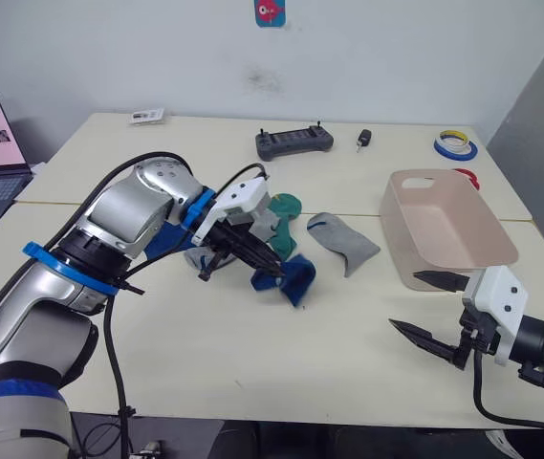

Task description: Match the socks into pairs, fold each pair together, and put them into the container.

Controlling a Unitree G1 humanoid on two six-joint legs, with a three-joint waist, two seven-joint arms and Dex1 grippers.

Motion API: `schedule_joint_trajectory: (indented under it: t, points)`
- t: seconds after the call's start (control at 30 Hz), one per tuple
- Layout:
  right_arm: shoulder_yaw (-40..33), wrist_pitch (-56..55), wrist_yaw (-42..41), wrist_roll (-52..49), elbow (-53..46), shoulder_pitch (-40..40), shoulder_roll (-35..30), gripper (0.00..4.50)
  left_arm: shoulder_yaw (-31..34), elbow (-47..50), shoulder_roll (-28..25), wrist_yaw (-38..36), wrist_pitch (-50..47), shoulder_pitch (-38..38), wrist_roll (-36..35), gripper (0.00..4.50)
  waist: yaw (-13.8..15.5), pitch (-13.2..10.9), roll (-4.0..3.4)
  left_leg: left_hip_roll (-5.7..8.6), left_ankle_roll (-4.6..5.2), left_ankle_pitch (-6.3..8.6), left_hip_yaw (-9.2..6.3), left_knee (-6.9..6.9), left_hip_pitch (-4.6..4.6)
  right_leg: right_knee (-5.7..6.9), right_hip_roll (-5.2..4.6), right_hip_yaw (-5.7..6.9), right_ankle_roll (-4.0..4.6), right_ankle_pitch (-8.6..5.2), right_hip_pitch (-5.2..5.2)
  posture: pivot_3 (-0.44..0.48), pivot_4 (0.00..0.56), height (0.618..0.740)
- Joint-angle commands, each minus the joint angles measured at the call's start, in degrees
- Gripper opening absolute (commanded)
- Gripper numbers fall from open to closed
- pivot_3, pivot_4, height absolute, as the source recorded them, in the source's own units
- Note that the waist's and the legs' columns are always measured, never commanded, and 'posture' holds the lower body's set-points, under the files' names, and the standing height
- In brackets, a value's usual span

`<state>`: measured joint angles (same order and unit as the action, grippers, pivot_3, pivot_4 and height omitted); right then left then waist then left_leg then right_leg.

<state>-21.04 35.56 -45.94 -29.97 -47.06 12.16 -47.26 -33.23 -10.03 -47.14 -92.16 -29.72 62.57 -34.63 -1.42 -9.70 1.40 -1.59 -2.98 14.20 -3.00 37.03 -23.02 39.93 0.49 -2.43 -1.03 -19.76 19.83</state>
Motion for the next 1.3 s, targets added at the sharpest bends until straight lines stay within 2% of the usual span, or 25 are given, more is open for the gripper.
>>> schedule_joint_trajectory:
  t: [0.03, 0.13, 0.3, 0.47, 0.63, 0.8, 0.93, 1.03, 1.13, 1.3]
  points:
    - [-2.56, -0.34, -0.13, -1.73, -0.72, -0.94, -0.9, 4.5, 4.99, -0.15, 4.42, -0.19, -14.25, 5.56, -6.9, 0.01, 0.06, -0.02, 0.04, 0.03, 0.0, 0.0, 0.0, 0.02, -0.01, -0.01, 0.0, 0.01, -0.01, -0.01, -0.02, 0.0, 0.15, 0.74]
    - [-4.2, -0.58, -0.85, -1.64, 0.1, -0.37, -1.67, 4.5, 10.75, -0.97, 8.84, 2.59, -25.39, 8.71, -11.79, 0.01, -0.12, -0.1, 0.13, 0.08, 0.01, 0.0, -0.01, 0.03, -0.05, -0.04, 0.03, 0.01, -0.05, -0.03, -0.02, 0.0, 0.15, 0.74]
    - [-6.29, -0.84, -1.89, -1.72, 1.29, -0.3, -3.04, 4.5, 18.55, -1.17, 11.28, 8.9, -39.04, 8.57, -16.59, 0.01, -0.84, -0.11, 0.08, 0.03, 0.01, 0.01, 0.04, -0.04, 0.04, -0.04, 0.32, -0.11, 0.02, -0.05, 0.02, 0.0, 0.15, 0.74]
    - [-5.15, -1.23, -2.27, -1.2, 2.72, -1.35, -3.72, 4.5, 27.48, 0.9, 12.17, 21.05, -52.98, -2.33, -20.64, 0.01, -0.98, 0.0, -0.12, -0.07, 0.01, 0.0, -0.03, -0.07, 0.09, 0.07, 0.4, -0.17, 0.11, -0.11, 0.08, 0.0, 0.15, 0.74]
    - [-1.55, -1.07, -1.68, -0.91, 3.21, -3.03, -3.29, 4.5, 35.81, 5.77, 11.65, 31.16, -59.49, -17.5, -21.29, 0.01, -0.66, -0.02, -0.09, -0.17, -0.01, -0.01, -0.26, -0.03, 0.01, 0.08, 0.25, -0.27, 0.12, -0.1, 0.12, 0.0, 0.15, 0.74]
    - [4.28, -0.49, -0.33, -0.78, 3.57, -5.86, -2.25, 4.5, 39.35, 7.85, 7.92, 35.62, -56.99, -28.79, -18.29, 0.01, -0.24, -0.03, -0.08, -0.2, -0.02, -0.01, -0.42, -0.03, 0.02, 0.08, 0.1, -0.29, 0.12, -0.1, 0.09, 0.0, 0.15, 0.74]
    - [10.33, 0.34, 2.02, 0.23, 4.87, -9.6, -0.09, 4.5, 38.4, 8.21, 2.7, 35.01, -50.22, -35.14, -14.55, 0.01, -0.23, -0.03, -0.08, -0.14, -0.03, -0.01, -0.43, -0.05, 0.03, 0.06, -0.13, -0.27, 0.12, -0.1, 0.07, 0.0, 0.15, 0.74]
    - [16.95, 3.14, 6.12, 1.76, 6.96, -14.13, 3.36, 4.5, 37.37, 9.59, 0.07, 33.56, -46.24, -39.23, -12.85, 0.01, -0.16, -0.03, -0.09, -0.13, -0.03, -0.01, -0.43, -0.07, 0.03, 0.05, -0.2, -0.26, 0.12, -0.1, 0.07, 0.0, 0.15, 0.74]
    - [24.28, 7.48, 11.46, 4.68, 10.31, -19.14, 8.38, 4.5, 36.8, 10.93, -0.33, 33.08, -42.61, -41.46, -11.62, 0.01, -0.22, -0.03, -0.08, -0.12, -0.03, -0.01, -0.43, -0.08, 0.04, 0.07, -0.25, -0.25, 0.12, -0.1, 0.09, 0.0, 0.15, 0.74]
    - [30.34, 11.88, 17.22, 6.07, 16.16, -25.21, 17.98, 4.5, 35.09, 11.72, -1.67, 31.31, -37.09, -43.95, -8.85, 0.01, -0.22, -0.04, -0.11, -0.11, -0.03, -0.01, -0.42, -0.12, 0.0, 0.08, -0.26, -0.24, 0.13, -0.1, 0.18, 0.0, 0.15, 0.74]
